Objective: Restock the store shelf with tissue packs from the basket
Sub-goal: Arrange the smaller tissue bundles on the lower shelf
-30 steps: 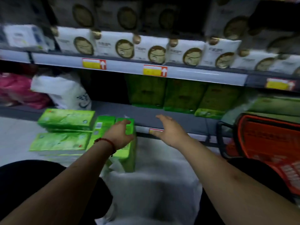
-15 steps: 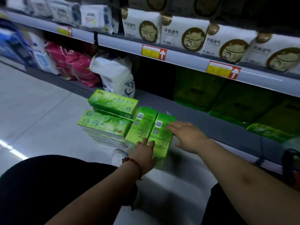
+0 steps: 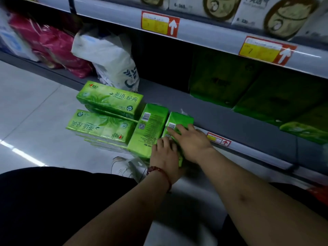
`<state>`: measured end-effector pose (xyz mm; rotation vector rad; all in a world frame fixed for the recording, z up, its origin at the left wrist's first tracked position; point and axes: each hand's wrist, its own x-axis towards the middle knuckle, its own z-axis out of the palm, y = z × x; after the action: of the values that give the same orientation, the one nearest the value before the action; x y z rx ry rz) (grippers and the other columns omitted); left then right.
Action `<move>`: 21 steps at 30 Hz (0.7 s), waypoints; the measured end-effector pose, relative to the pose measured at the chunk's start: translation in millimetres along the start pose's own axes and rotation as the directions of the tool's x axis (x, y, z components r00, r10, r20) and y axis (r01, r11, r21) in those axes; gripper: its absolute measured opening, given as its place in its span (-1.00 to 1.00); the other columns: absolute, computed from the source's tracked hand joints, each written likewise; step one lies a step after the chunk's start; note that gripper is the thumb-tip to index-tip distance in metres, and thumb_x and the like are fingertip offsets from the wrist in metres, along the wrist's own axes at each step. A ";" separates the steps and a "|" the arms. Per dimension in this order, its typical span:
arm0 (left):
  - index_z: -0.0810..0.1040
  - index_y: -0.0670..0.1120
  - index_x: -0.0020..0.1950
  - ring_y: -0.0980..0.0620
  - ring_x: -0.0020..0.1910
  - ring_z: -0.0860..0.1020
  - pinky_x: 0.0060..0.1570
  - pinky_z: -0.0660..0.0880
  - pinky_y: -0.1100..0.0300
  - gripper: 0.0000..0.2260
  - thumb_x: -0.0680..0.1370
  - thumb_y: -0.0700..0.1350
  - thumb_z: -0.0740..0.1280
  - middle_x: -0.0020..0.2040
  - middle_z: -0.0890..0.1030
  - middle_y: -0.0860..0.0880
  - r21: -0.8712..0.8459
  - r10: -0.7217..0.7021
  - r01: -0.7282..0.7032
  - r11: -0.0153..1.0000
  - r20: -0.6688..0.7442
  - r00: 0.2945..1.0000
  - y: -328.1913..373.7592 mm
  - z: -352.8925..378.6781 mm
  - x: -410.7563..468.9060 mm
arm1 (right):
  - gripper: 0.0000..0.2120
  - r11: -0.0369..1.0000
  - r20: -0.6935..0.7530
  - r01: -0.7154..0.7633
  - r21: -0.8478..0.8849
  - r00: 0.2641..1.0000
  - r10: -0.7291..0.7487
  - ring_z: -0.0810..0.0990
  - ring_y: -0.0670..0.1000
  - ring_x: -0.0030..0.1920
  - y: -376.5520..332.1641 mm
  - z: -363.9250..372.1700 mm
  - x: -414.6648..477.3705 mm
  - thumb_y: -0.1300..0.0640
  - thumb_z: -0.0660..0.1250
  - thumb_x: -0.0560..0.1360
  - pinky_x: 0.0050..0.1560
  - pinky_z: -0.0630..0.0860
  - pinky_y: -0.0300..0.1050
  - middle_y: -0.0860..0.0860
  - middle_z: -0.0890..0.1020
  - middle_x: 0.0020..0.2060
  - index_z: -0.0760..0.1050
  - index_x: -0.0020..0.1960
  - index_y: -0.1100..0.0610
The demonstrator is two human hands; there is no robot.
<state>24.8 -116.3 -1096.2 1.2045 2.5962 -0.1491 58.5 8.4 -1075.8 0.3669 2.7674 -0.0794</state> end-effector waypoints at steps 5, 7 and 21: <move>0.19 0.01 0.58 -0.25 0.38 0.26 0.36 0.26 -0.11 -0.18 0.43 0.31 0.38 0.45 0.22 -0.22 -0.131 -0.056 0.053 0.990 -0.019 0.998 5.6 4.4 10.1 | -0.22 0.984 0.127 -0.111 0.141 0.988 0.093 0.44 0.30 0.38 -0.8 -0.5 -3.9 0.25 0.32 0.57 0.25 0.48 0.16 0.09 0.06 0.58 0.03 0.66 -0.05; 0.20 0.01 0.57 -0.24 0.38 0.31 0.35 0.29 -0.09 -0.16 0.40 0.29 0.43 0.45 0.24 -0.22 -0.162 -0.086 0.079 0.984 -0.035 0.996 7.2 7.8 9.8 | -0.26 0.980 0.112 -0.126 0.155 0.988 0.109 0.47 0.28 0.37 -0.1 0.6 -7.4 0.25 0.31 0.59 0.26 0.49 0.16 0.08 0.10 0.56 0.05 0.66 -0.01; 0.27 0.19 0.39 -0.26 0.11 0.60 0.09 0.58 -0.13 -0.18 0.23 0.28 0.57 0.22 0.50 -0.11 -0.547 -0.171 0.193 0.814 0.091 0.981 5.1 -16.2 18.8 | 0.03 0.909 0.023 -0.165 0.383 0.985 0.169 0.45 0.29 0.42 43.0 9.1 -58.0 0.04 0.46 0.53 0.36 0.49 0.13 0.08 -0.15 0.67 -0.25 0.67 -0.11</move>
<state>13.8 -95.9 -1086.0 0.7304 2.4514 0.5123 125.3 34.9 -1064.7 0.7042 2.7071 -0.5858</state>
